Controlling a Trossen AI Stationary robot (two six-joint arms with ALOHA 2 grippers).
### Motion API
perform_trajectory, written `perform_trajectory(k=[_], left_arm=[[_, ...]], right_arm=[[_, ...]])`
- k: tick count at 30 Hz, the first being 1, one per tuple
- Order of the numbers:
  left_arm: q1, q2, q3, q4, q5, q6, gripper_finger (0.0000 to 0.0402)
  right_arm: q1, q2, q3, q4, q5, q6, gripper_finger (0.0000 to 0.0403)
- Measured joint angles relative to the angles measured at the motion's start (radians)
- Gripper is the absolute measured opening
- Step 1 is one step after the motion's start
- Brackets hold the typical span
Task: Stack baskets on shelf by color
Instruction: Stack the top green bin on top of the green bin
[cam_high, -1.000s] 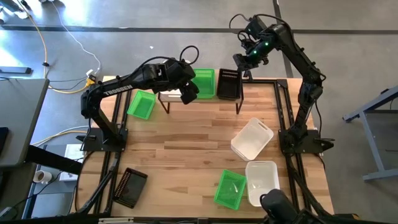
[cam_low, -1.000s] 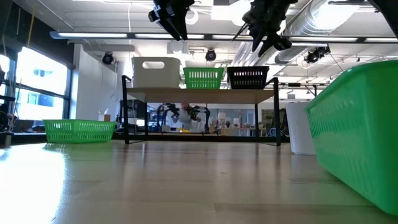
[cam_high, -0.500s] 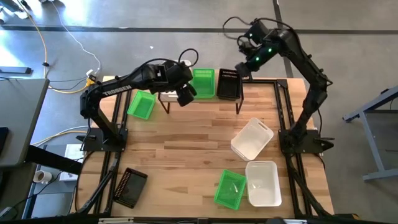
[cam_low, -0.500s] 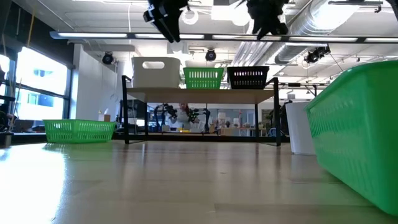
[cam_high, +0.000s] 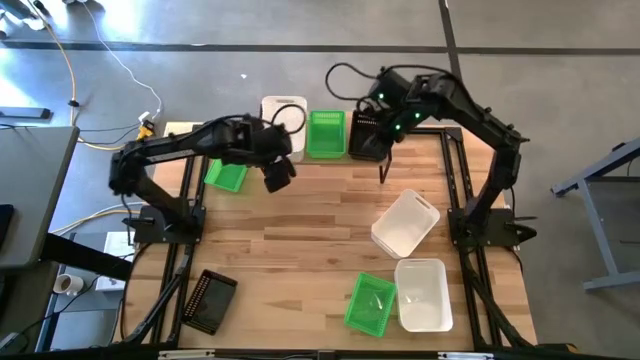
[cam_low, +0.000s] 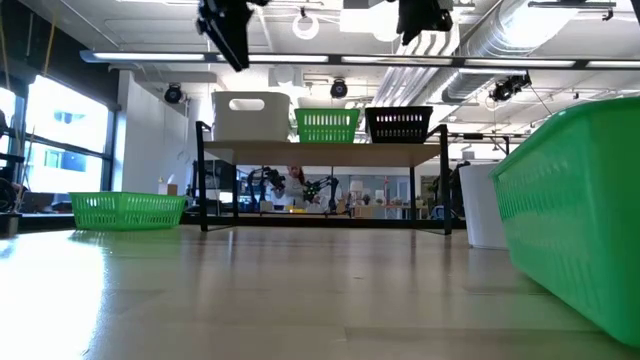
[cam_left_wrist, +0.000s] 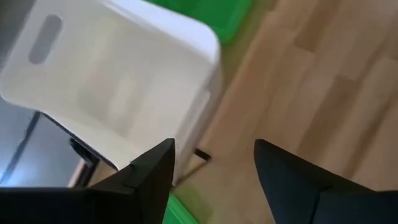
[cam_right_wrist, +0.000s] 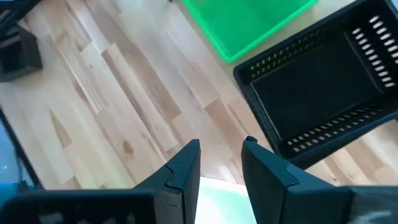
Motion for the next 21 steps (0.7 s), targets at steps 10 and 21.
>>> perform_trajectory(k=[10,21], left_arm=[[-0.139,-0.183,-0.161,-0.001,0.114,-0.122,0.0211],[-0.326,-0.256,-0.261,-0.008,0.166,-0.200,0.0211]], right_arm=[[0.162,0.000,0.000,0.000,0.072,0.132,0.0103],[0.350,0.000,0.000,0.000,0.223,0.288,0.0103]])
